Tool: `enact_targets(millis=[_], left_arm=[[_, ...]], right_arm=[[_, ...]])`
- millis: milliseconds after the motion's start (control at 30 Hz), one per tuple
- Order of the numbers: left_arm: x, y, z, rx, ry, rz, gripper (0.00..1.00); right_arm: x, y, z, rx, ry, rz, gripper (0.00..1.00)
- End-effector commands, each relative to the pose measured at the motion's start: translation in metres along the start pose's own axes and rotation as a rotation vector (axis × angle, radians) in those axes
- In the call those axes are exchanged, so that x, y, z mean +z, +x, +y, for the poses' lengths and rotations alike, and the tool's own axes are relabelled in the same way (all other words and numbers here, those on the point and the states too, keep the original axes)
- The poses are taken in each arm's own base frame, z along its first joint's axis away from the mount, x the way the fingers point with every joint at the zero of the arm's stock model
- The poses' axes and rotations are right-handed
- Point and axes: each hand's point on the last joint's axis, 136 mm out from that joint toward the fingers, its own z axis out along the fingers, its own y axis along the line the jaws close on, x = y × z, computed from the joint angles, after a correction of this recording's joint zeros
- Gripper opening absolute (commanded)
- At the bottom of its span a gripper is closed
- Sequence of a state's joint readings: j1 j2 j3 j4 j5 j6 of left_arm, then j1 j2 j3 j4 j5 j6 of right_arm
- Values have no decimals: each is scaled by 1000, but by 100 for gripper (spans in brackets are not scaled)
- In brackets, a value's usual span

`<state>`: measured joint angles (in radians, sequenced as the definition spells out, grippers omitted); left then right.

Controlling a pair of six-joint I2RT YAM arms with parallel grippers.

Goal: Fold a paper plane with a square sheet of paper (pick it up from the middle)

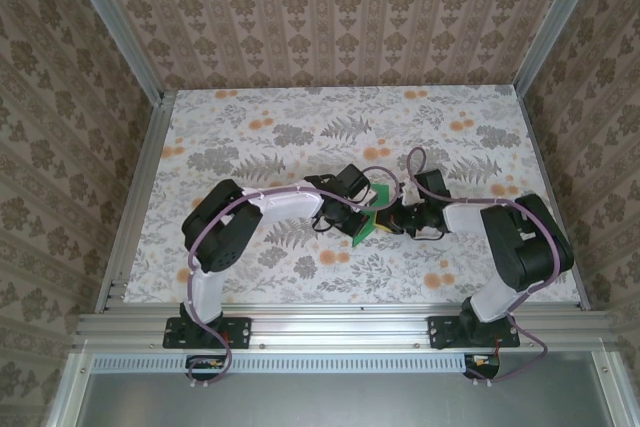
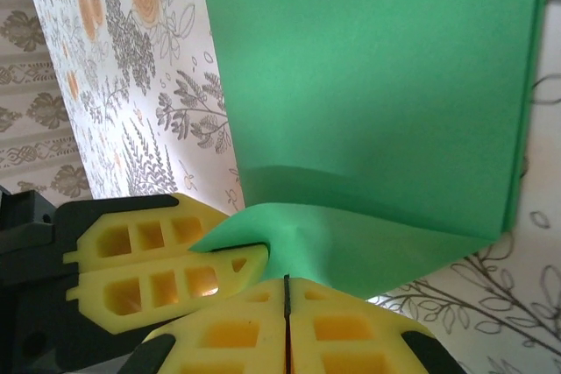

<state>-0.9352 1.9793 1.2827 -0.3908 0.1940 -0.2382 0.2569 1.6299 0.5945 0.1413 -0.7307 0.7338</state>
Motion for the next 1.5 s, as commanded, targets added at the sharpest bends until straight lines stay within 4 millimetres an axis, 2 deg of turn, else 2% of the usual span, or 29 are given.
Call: enact_targets(millis=[0, 100, 200, 267, 567, 800, 900, 1033, 1133, 1233, 1467], left_arm=[[9, 36, 21, -36, -79, 130, 2], [9, 36, 21, -34, -80, 133, 2], [8, 36, 21, -34, -80, 134, 2], [8, 36, 22, -36, -82, 135, 2], [9, 36, 24, -43, -87, 135, 2], [8, 37, 25, -41, -84, 135, 2], [8, 38, 25, -41, -82, 133, 2], [8, 40, 25, -44, -78, 135, 2], [9, 42, 26, -47, -79, 136, 2], [10, 44, 26, -49, -77, 139, 2], [10, 44, 28, -56, -74, 140, 2]], right_arm=[[10, 8, 2, 13, -29, 24, 8], [18, 9, -7, 30, -10, 30, 8], [19, 9, -21, 41, 55, 21, 8], [18, 10, -24, 39, 71, 22, 8], [2, 16, 4, 2, -4, -20, 8], [14, 21, 14, 9, -36, -18, 8], [21, 21, 7, 15, -15, -32, 8], [26, 21, -16, 52, 58, -55, 7], [27, 23, -21, 58, 60, -65, 7], [23, 23, -16, 52, 43, -79, 7], [7, 24, 10, 33, -47, -123, 7]])
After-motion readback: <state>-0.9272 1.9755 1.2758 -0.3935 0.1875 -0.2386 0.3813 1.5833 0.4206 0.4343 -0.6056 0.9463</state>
